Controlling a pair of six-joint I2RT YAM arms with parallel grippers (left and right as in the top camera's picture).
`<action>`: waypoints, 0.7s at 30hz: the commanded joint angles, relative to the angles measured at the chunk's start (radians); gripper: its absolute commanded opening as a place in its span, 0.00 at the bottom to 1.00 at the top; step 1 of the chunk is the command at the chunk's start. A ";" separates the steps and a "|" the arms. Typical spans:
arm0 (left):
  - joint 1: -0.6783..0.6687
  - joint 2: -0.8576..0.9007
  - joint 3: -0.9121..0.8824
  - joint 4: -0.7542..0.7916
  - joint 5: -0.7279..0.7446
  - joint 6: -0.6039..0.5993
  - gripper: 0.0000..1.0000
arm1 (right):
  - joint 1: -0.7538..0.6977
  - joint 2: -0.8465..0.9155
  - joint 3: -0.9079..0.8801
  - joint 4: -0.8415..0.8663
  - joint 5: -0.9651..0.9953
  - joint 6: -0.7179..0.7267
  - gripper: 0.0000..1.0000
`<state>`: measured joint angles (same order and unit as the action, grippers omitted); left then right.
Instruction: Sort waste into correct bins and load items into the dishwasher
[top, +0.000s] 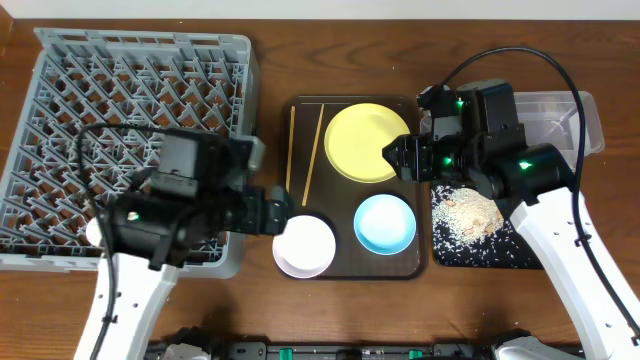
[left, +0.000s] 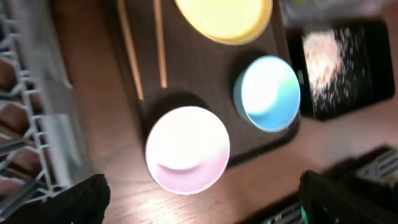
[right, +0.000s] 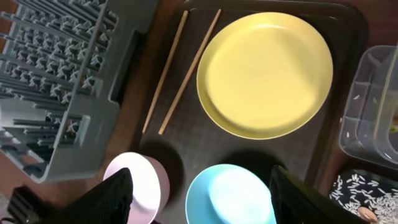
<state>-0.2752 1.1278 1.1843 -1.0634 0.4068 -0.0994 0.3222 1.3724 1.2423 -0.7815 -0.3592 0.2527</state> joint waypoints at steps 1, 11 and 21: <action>-0.045 0.015 0.013 -0.002 -0.058 0.013 0.97 | 0.013 -0.009 0.006 -0.005 0.018 0.016 0.68; -0.057 0.018 0.013 -0.002 -0.058 0.013 0.98 | 0.013 -0.008 0.006 -0.027 0.018 0.016 0.99; -0.057 0.018 0.013 -0.002 -0.058 0.013 0.98 | 0.013 -0.008 0.006 -0.028 0.019 0.016 0.99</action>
<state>-0.3294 1.1439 1.1843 -1.0637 0.3595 -0.0994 0.3222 1.3724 1.2423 -0.8101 -0.3431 0.2646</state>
